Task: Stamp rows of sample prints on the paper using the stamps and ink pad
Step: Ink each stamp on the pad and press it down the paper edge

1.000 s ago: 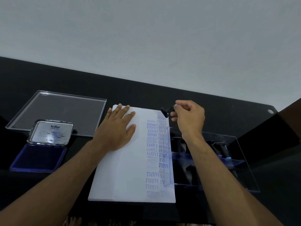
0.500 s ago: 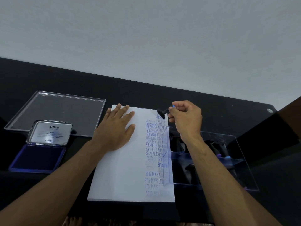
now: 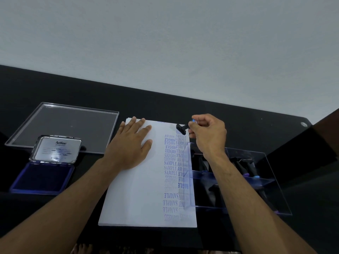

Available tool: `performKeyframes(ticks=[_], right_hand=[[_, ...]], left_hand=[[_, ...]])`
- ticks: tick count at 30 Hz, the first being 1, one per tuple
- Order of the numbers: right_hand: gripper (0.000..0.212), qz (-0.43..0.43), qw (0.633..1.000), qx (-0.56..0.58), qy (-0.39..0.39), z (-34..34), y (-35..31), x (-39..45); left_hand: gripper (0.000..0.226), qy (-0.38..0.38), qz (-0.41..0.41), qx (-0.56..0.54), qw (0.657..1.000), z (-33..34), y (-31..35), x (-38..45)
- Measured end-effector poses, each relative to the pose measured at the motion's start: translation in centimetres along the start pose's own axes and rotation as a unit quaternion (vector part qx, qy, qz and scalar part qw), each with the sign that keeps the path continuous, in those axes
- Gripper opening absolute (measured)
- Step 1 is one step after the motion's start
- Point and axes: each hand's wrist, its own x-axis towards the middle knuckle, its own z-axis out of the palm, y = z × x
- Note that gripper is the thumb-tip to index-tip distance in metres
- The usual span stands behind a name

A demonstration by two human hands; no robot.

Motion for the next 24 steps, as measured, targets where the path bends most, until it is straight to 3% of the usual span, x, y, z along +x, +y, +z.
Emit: performKeyframes(ticks=[9, 13, 24], right_hand=[[0.014, -0.006, 1.0, -0.003, -0.004, -0.1, -0.3, -0.2], [0.014, -0.013, 1.0, -0.002, -0.009, 0.2, -0.9, -0.9], [0.015, -0.07, 0.992, -0.032, -0.101, 5.1, -4.6, -6.1]], left_hand=[[0.082, -0.003, 0.004, 0.007, 1.0, -0.4, 0.2, -0.1], [0.072, 0.015, 0.003, 0.024, 1.0, -1.1, 0.6, -0.2], [0.076, 0.046, -0.058, -0.014, 0.997, -5.0, -2.8, -7.2]])
